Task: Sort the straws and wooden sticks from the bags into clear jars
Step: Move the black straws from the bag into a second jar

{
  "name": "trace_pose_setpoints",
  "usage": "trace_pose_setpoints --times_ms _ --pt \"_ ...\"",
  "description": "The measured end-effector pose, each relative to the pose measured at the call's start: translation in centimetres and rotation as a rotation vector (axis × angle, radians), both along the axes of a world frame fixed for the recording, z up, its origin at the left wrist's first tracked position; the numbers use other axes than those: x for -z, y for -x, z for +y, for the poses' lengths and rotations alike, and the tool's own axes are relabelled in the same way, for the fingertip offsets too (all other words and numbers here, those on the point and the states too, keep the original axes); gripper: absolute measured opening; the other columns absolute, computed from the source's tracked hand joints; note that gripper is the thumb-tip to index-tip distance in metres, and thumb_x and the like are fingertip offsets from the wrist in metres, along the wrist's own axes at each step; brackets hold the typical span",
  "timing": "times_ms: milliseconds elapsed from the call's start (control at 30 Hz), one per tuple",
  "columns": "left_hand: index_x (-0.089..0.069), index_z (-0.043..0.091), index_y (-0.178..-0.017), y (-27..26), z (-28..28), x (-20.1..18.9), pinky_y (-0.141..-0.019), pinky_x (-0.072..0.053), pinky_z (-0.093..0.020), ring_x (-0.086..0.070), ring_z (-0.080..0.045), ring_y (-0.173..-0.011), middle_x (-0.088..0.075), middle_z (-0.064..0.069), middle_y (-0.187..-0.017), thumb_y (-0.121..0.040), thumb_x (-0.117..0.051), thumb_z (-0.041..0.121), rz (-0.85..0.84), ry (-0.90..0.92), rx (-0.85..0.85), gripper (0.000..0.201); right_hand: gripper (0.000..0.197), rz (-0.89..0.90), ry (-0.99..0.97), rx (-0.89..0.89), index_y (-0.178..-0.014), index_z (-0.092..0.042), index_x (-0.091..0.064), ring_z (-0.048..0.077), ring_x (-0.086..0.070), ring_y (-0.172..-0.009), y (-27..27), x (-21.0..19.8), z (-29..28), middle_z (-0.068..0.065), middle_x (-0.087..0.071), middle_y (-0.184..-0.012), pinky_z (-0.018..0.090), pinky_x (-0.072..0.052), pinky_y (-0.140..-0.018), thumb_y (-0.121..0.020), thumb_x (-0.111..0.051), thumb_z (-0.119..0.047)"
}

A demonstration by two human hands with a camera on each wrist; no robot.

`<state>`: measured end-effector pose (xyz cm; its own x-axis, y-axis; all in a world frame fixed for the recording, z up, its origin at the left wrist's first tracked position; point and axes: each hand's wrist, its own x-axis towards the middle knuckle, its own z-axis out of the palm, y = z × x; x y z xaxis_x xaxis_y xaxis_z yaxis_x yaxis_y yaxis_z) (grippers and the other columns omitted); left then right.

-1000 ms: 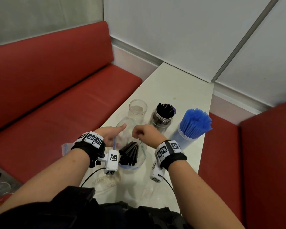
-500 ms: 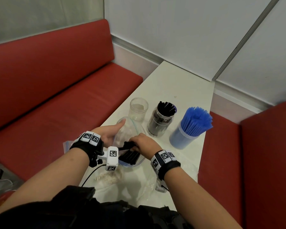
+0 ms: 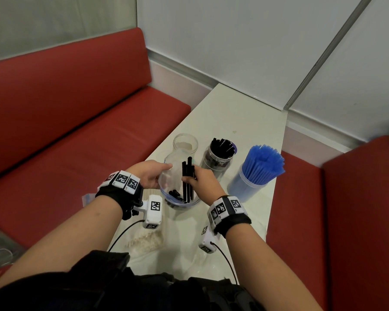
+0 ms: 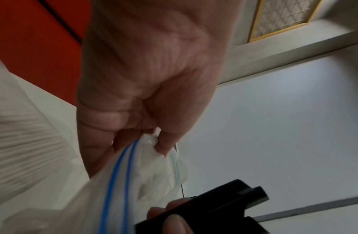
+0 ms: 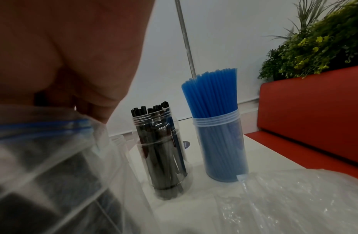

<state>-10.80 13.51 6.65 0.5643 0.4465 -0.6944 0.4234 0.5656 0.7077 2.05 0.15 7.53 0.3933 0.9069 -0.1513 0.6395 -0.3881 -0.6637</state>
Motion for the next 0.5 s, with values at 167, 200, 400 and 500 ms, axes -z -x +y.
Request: trace_pose_setpoints --times_ms 167,200,400,500 --pt "-0.057 0.004 -0.102 -0.1 -0.1 0.2 -0.069 -0.055 -0.036 -0.063 -0.022 -0.07 -0.066 -0.011 -0.081 -0.103 -0.049 0.023 0.058 -0.016 -0.022 0.021 0.019 0.056 -0.083 0.035 -0.115 -0.007 -0.062 0.026 -0.065 -0.098 -0.3 -1.3 0.2 0.011 -0.071 -0.107 0.031 -0.045 -0.079 -0.098 -0.06 -0.015" --pt "-0.057 0.004 -0.1 -0.1 -0.1 0.2 -0.064 -0.056 -0.035 -0.062 -0.021 -0.068 -0.066 -0.01 -0.079 -0.103 -0.05 0.023 0.068 -0.021 -0.02 0.021 0.018 0.065 -0.109 0.042 -0.115 -0.009 -0.062 0.024 -0.064 -0.096 -0.3 -1.6 0.4 0.009 -0.071 -0.105 0.029 -0.043 -0.078 -0.098 -0.06 -0.016" --pt "-0.059 0.006 -0.096 -0.1 -0.4 0.2 -0.048 -0.055 -0.027 -0.062 -0.02 -0.065 -0.067 -0.007 -0.074 -0.102 -0.051 0.025 0.101 -0.051 0.005 0.022 0.024 0.077 -0.039 0.049 -0.12 -0.006 -0.06 0.029 -0.065 -0.105 -0.5 -0.8 0.4 0.013 -0.07 -0.113 0.029 -0.045 -0.081 -0.098 -0.061 -0.014" --pt "-0.059 0.006 -0.1 0.1 -0.4 0.1 -0.045 -0.055 -0.026 -0.063 -0.019 -0.061 -0.067 -0.007 -0.074 -0.102 -0.052 0.025 0.113 -0.056 0.005 0.021 0.021 0.156 -0.111 0.113 -0.118 -0.007 -0.061 0.025 -0.066 -0.107 -2.1 -2.7 0.2 0.01 -0.07 -0.116 0.037 -0.051 -0.096 -0.097 -0.063 -0.014"
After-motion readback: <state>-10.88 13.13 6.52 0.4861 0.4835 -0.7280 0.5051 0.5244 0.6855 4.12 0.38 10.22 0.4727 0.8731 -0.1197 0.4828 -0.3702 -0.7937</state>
